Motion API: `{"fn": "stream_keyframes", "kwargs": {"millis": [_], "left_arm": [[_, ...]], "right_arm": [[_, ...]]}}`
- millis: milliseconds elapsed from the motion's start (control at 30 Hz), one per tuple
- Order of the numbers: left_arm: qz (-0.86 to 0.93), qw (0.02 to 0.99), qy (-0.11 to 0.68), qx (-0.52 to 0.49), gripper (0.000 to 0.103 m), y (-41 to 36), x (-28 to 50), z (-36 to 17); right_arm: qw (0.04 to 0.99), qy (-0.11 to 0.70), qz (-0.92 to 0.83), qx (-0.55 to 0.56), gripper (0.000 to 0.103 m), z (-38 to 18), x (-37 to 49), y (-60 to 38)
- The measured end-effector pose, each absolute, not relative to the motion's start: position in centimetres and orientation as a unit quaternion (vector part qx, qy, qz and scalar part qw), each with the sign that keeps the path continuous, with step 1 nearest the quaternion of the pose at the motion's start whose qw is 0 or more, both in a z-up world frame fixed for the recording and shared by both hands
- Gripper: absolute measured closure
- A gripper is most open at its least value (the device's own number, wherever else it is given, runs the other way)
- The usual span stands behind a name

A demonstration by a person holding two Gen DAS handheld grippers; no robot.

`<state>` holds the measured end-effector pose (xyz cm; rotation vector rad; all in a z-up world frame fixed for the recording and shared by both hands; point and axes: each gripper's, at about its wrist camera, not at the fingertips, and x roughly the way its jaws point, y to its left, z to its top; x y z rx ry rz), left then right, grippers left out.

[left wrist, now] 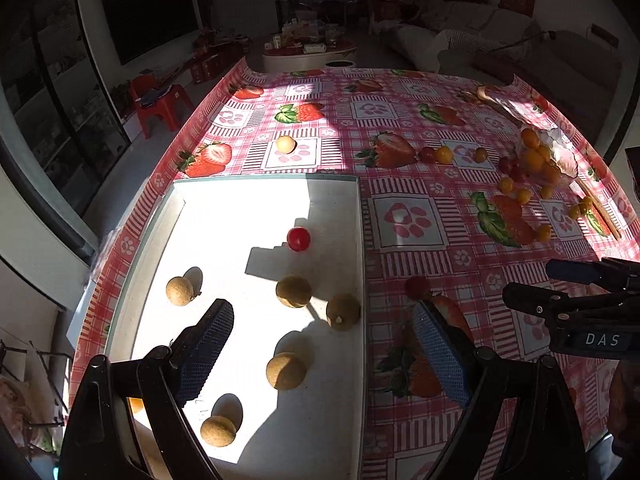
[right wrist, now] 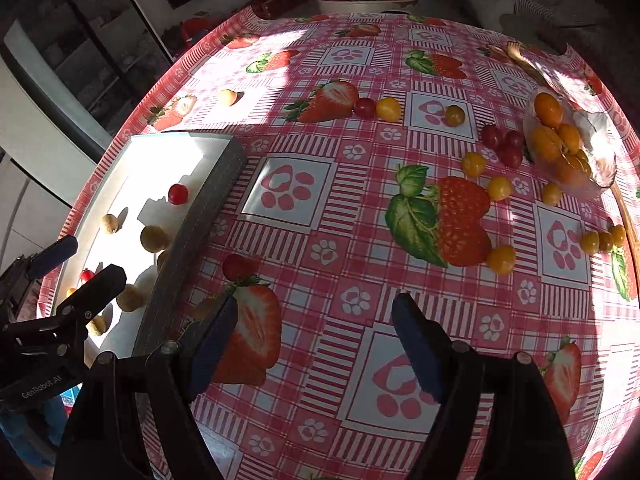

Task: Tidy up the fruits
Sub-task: 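Move both grippers back from the tray toward the remaining fruits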

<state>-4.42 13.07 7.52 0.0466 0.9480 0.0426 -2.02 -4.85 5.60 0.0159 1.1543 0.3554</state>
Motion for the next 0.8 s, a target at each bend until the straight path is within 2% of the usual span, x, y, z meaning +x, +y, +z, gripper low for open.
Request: {"fn": "stream_keyframes", "kwargs": {"millis": [800], "left_arm": [[-0.062,0.876,0.475,0.060,0.011,0.2,-1.4,5.5]], "right_arm": [[0.844,0.529,0.017,0.080,0.021,4.0,-2.7,-22.4]]}}
